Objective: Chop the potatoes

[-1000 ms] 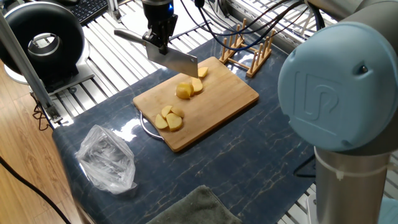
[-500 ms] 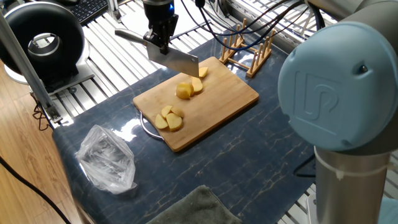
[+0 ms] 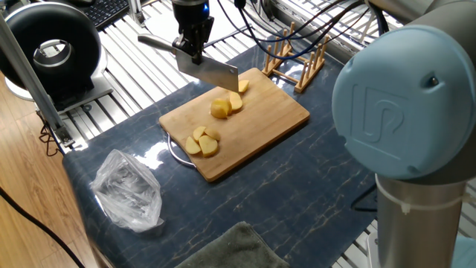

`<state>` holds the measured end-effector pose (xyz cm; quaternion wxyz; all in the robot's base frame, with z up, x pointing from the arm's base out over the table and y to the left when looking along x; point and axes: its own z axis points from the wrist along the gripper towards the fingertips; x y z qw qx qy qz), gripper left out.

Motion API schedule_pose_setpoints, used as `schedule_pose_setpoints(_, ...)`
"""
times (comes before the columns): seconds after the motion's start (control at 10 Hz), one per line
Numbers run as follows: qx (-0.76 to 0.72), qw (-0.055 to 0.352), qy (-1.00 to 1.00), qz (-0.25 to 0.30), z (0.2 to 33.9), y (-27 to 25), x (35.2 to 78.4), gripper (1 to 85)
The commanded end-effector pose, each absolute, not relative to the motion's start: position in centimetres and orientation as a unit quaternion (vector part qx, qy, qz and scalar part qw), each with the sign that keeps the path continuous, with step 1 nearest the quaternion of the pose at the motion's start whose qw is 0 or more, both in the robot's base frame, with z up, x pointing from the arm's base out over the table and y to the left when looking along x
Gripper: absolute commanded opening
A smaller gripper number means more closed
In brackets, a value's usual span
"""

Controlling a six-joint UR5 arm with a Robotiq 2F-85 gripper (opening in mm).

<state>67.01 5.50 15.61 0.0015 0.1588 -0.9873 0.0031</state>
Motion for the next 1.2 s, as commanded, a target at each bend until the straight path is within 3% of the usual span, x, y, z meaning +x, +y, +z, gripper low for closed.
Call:
schedule_pose_setpoints(0.0, 0.161, 0.001, -0.987, -0.001, 15.7, 5.4, 67.0, 1.0)
schedule_pose_setpoints(1.1, 0.166, 0.014, -0.986, -0.012, 16.3, 6.7, 65.6, 1.0)
